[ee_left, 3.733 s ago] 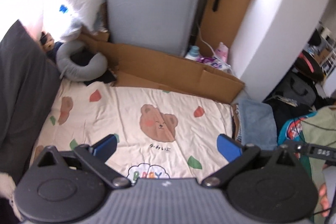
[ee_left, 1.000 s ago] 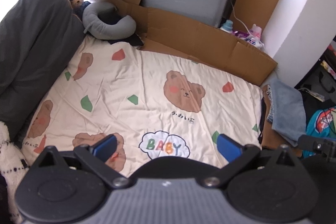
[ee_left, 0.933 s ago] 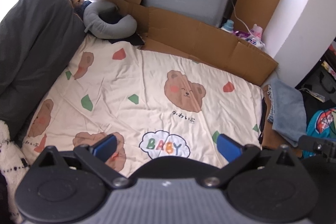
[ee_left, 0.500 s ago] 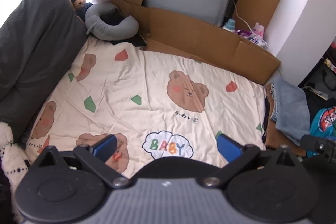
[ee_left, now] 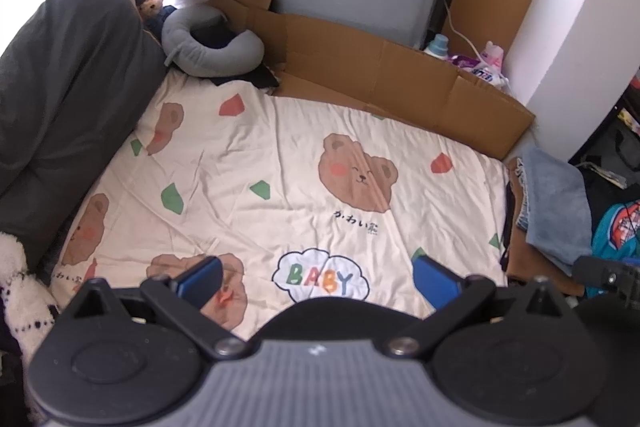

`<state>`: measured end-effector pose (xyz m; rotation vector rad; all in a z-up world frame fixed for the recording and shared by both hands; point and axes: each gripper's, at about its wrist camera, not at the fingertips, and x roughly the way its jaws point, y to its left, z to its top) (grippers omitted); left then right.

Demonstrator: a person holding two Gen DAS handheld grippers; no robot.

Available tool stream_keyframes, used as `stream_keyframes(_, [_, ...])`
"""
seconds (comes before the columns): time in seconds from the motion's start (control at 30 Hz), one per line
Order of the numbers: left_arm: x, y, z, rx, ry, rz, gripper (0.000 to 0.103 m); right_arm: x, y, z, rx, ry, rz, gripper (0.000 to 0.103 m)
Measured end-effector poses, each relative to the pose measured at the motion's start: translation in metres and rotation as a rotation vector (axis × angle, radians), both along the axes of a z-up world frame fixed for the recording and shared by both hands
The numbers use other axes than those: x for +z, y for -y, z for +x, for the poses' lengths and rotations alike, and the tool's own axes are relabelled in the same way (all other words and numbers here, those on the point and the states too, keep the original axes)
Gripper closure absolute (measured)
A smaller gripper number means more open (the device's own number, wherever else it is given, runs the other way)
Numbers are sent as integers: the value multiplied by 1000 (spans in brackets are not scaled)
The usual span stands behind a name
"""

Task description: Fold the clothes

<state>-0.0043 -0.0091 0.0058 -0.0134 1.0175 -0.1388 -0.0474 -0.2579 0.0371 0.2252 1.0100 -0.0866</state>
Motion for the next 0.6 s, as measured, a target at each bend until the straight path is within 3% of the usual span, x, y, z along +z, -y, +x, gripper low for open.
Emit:
stream_keyframes(0.4, [-1,2,1,-4,-12,7,1,0,0,1,-1,-4,6,0])
stream_keyframes(0.6, [-3,3,2,-22,-27,2,7,-1,3,0,0,-2,11,0])
